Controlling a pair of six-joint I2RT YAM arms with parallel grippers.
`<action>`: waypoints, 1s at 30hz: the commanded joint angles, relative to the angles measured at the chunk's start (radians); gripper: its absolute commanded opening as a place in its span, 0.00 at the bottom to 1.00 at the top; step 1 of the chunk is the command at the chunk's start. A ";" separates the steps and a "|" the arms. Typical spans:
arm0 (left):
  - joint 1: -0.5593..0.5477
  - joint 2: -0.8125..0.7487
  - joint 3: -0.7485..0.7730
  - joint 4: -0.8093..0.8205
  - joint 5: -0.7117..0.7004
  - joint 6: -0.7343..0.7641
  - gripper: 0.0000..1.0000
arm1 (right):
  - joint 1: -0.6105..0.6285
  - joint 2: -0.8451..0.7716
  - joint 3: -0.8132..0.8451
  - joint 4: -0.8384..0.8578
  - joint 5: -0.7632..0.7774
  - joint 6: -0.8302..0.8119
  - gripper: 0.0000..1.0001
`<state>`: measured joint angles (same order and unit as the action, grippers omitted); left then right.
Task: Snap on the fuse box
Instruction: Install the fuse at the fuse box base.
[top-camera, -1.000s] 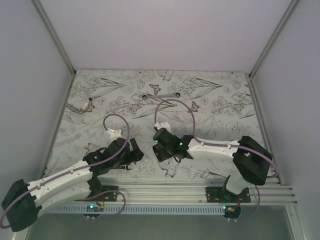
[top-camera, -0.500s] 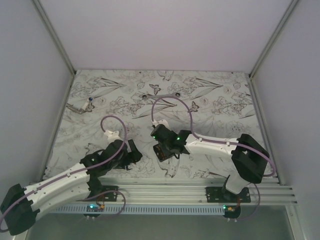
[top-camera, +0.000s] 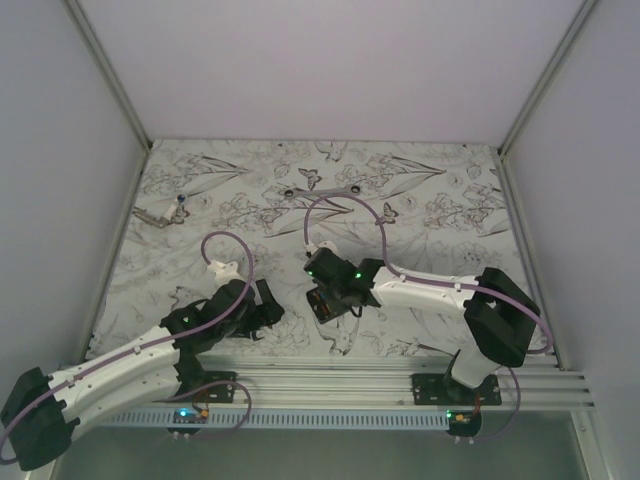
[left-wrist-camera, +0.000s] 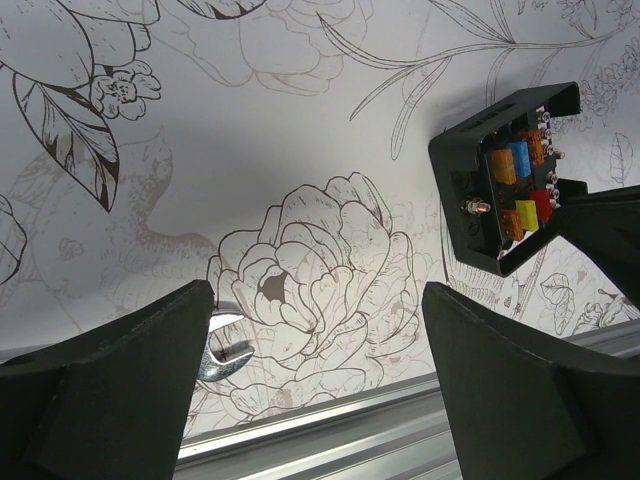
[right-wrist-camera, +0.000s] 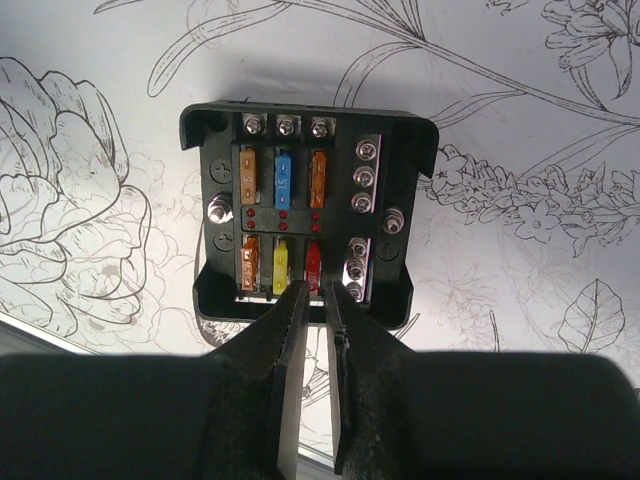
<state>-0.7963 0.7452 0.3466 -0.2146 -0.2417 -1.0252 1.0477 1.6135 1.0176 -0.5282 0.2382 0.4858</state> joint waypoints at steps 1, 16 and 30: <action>0.006 -0.006 -0.008 -0.027 -0.023 -0.001 0.89 | -0.016 -0.017 -0.007 0.017 -0.023 -0.001 0.18; 0.006 0.005 0.000 -0.028 -0.028 0.001 0.91 | -0.026 0.037 -0.013 0.039 -0.050 -0.010 0.05; 0.009 0.012 0.002 -0.029 -0.035 0.008 0.91 | -0.026 0.104 -0.068 -0.099 -0.100 0.032 0.00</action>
<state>-0.7959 0.7525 0.3466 -0.2176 -0.2497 -1.0248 1.0241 1.6428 1.0195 -0.4957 0.1879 0.4870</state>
